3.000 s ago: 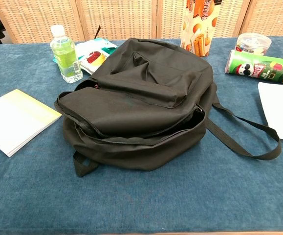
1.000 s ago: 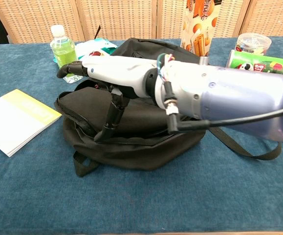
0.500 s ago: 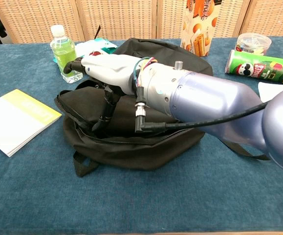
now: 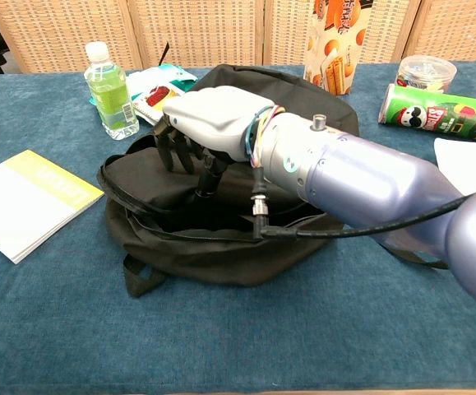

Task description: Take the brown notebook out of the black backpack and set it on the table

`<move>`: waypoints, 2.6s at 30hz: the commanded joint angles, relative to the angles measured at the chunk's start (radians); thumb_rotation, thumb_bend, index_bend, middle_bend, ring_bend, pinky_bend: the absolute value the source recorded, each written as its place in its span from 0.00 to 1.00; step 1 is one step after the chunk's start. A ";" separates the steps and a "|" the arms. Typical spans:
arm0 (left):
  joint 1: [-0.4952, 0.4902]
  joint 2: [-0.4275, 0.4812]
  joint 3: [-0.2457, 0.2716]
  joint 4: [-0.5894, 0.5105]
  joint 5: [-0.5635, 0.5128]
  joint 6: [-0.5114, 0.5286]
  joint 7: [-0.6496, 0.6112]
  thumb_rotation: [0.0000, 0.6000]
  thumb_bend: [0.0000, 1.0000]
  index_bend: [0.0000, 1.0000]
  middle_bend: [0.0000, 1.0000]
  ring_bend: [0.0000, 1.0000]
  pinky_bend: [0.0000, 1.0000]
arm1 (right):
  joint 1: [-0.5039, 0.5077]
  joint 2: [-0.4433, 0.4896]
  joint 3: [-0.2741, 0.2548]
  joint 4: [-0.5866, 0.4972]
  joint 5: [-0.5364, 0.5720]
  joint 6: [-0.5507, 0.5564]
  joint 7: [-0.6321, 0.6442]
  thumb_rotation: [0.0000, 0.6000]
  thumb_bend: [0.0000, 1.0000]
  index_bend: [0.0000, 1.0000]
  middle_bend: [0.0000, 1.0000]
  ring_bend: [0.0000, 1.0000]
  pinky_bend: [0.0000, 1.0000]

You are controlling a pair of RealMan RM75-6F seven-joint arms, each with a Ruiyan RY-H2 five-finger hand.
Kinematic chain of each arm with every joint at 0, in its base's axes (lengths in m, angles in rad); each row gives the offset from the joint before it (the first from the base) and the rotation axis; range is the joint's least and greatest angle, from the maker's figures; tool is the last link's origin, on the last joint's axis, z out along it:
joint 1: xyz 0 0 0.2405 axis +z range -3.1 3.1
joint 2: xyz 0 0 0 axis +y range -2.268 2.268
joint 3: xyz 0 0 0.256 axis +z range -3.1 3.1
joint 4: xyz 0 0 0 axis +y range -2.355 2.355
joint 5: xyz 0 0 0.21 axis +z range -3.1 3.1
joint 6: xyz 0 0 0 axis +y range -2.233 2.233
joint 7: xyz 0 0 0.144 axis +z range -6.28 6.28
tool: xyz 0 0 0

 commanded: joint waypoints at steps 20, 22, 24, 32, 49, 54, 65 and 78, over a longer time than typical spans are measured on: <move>-0.017 -0.006 0.017 0.001 0.039 -0.019 -0.007 1.00 0.06 0.00 0.00 0.00 0.08 | -0.072 0.006 0.062 0.108 -0.159 0.121 0.301 1.00 0.59 0.63 0.67 0.58 0.63; -0.028 -0.003 0.025 0.003 0.062 -0.028 -0.028 1.00 0.06 0.00 0.00 0.00 0.08 | -0.078 0.019 0.085 0.106 -0.158 0.134 0.321 1.00 0.60 0.63 0.67 0.59 0.63; -0.043 -0.003 0.031 0.012 0.087 -0.039 -0.047 1.00 0.06 0.00 0.00 0.00 0.08 | -0.084 0.034 0.109 0.097 -0.151 0.144 0.340 1.00 0.61 0.63 0.68 0.59 0.63; -0.147 -0.023 0.060 0.065 0.236 -0.100 -0.114 1.00 0.08 0.00 0.00 0.00 0.08 | -0.110 0.119 0.161 0.019 -0.102 0.139 0.351 1.00 0.61 0.63 0.68 0.59 0.63; -0.440 -0.138 0.039 0.044 0.346 -0.330 -0.269 1.00 0.12 0.04 0.00 0.00 0.08 | -0.117 0.192 0.150 -0.066 -0.047 0.091 0.325 1.00 0.61 0.64 0.68 0.59 0.63; -0.496 -0.174 0.025 0.016 0.321 -0.398 -0.260 1.00 0.13 0.05 0.00 0.00 0.08 | -0.110 0.197 0.143 -0.048 -0.042 0.074 0.327 1.00 0.61 0.64 0.68 0.59 0.63; -0.581 -0.247 -0.009 -0.003 0.231 -0.500 -0.245 1.00 0.14 0.06 0.00 0.00 0.08 | -0.088 0.200 0.179 -0.037 -0.007 0.064 0.348 1.00 0.61 0.64 0.68 0.59 0.63; -0.696 -0.396 -0.061 0.114 0.096 -0.651 -0.157 1.00 0.16 0.07 0.00 0.00 0.08 | -0.094 0.246 0.180 -0.092 0.019 0.040 0.383 1.00 0.62 0.64 0.68 0.59 0.63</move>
